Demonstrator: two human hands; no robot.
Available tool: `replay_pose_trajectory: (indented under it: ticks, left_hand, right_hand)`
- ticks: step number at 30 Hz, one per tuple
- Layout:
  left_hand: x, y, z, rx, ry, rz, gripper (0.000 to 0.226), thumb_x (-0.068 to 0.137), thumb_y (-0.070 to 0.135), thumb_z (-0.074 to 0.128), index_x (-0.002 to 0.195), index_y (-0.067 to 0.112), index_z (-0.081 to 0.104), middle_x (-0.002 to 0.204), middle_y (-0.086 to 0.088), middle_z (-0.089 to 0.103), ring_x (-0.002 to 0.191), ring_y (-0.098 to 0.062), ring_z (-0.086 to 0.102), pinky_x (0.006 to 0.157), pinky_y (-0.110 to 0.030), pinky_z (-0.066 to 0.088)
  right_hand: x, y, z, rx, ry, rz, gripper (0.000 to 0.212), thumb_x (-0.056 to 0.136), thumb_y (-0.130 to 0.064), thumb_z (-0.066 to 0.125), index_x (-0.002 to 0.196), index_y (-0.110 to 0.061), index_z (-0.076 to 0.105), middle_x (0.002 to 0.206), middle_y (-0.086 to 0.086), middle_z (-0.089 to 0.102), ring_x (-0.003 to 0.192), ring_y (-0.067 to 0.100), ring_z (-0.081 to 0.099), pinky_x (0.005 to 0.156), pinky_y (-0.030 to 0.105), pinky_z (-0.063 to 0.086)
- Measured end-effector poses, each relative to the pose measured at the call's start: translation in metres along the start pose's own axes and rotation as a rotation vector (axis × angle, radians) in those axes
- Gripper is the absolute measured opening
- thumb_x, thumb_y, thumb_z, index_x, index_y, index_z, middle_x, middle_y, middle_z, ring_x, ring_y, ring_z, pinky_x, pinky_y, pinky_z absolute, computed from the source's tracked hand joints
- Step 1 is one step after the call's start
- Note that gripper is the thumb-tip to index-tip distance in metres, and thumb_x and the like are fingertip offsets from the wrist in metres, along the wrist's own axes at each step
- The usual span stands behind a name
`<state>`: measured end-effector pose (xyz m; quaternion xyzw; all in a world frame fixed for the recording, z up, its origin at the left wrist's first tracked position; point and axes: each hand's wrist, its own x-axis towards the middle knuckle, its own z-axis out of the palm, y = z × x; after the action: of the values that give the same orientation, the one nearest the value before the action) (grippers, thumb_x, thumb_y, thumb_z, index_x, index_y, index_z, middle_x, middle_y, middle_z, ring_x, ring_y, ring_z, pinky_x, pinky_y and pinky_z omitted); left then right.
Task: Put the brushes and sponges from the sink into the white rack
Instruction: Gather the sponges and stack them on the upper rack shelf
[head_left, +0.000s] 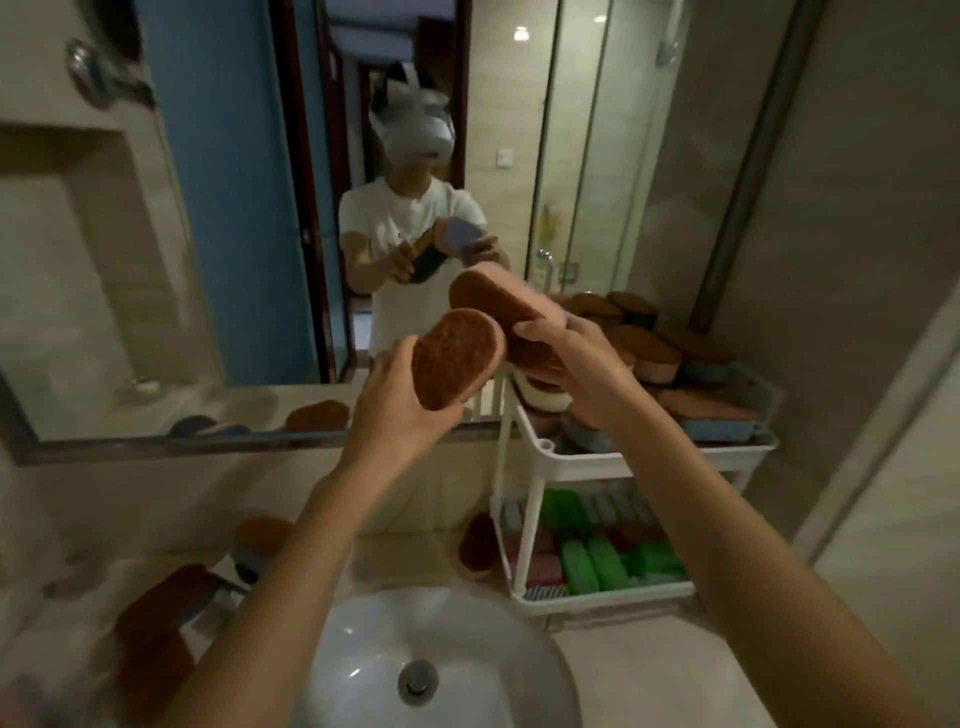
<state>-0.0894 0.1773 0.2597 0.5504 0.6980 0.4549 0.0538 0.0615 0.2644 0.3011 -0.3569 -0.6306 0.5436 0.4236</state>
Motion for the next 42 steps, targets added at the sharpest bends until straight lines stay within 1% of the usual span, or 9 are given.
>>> replay_pose_trajectory:
  ticks: [4,7,10,15,19,22,26,32,42]
  left_hand:
    - [0.014,0.036,0.021,0.052,-0.045,0.096,0.074,0.076,0.028,0.072,0.137,0.024,0.032,0.132,-0.006,0.036,0.122,-0.024,0.044,0.093,-0.034,0.041]
    - [0.022,0.06,0.044,0.065,-0.109,0.138,0.08,0.075,0.029,0.073,0.139,0.02,0.025,0.136,-0.006,0.031,0.127,-0.023,0.039,0.094,-0.033,0.04]
    - [0.028,0.077,0.067,0.088,-0.219,0.118,0.078,0.074,0.03,0.074,0.133,0.016,0.024,0.137,-0.008,0.038,0.123,-0.025,0.044,0.091,-0.035,0.043]
    - [0.035,0.087,0.095,0.156,-0.324,0.126,0.063,0.073,0.033,0.073,0.121,0.02,0.033,0.124,-0.008,0.048,0.1,-0.021,0.05,0.076,-0.031,0.044]
    - [0.037,0.088,0.11,0.134,-0.338,0.131,0.061,0.071,0.032,0.074,0.121,0.021,0.041,0.125,-0.005,0.046,0.101,-0.017,0.045,0.076,-0.028,0.039]
    - [0.036,0.087,0.117,0.109,-0.324,0.121,0.062,0.071,0.032,0.075,0.123,0.021,0.043,0.124,-0.006,0.046,0.11,-0.022,0.049,0.078,-0.028,0.04]
    - [0.035,0.082,0.122,0.105,-0.282,0.127,0.063,0.074,0.032,0.073,0.128,0.021,0.042,0.125,-0.006,0.046,0.115,-0.023,0.048,0.081,-0.027,0.038]
    - [0.026,0.072,0.134,0.089,-0.285,0.114,0.07,0.076,0.033,0.073,0.135,0.018,0.038,0.133,-0.008,0.045,0.12,-0.025,0.047,0.089,-0.029,0.041]
    - [0.031,0.071,0.135,0.002,-0.236,0.125,0.072,0.071,0.031,0.078,0.132,0.018,0.042,0.132,-0.008,0.049,0.119,-0.024,0.049,0.09,-0.031,0.041]
  right_hand:
    - [0.004,-0.012,-0.063,0.007,0.25,-0.035,0.03,0.084,-0.022,0.066,0.109,-0.01,0.053,0.09,0.005,0.064,0.076,0.014,0.064,0.06,0.023,0.052]
    - [0.005,-0.012,-0.111,0.08,0.328,-0.013,0.038,0.085,-0.022,0.065,0.116,-0.007,0.049,0.088,0.005,0.062,0.073,0.013,0.064,0.049,0.021,0.052]
    - [0.008,-0.003,-0.154,0.101,0.43,0.026,0.042,0.086,-0.019,0.064,0.12,-0.003,0.045,0.102,0.009,0.059,0.088,0.018,0.063,0.048,0.021,0.054]
    - [0.008,0.02,-0.203,0.072,0.56,0.13,0.024,0.09,-0.017,0.057,0.108,-0.012,0.041,0.087,0.002,0.049,0.078,0.013,0.053,0.056,0.025,0.049]
    - [0.009,0.04,-0.218,0.036,0.571,0.181,0.009,0.092,-0.015,0.053,0.098,-0.009,0.05,0.078,0.005,0.05,0.077,0.015,0.052,0.052,0.023,0.049]
    - [0.015,0.048,-0.218,0.002,0.563,0.196,0.009,0.09,-0.015,0.055,0.082,-0.014,0.055,0.068,0.006,0.048,0.073,0.017,0.052,0.055,0.025,0.046]
    - [0.021,0.058,-0.216,-0.024,0.53,0.179,0.019,0.09,-0.017,0.055,0.108,-0.01,0.059,0.069,0.007,0.054,0.073,0.017,0.056,0.061,0.027,0.05]
    - [0.012,0.061,-0.208,-0.647,0.593,0.063,0.031,0.091,-0.022,0.051,0.115,-0.006,0.063,0.104,0.013,0.066,0.1,0.027,0.058,0.082,0.031,0.043]
    - [0.008,0.075,-0.198,-0.768,0.505,-0.002,0.044,0.092,-0.036,0.047,0.129,-0.013,0.052,0.128,0.014,0.055,0.121,0.029,0.048,0.102,0.043,0.041]
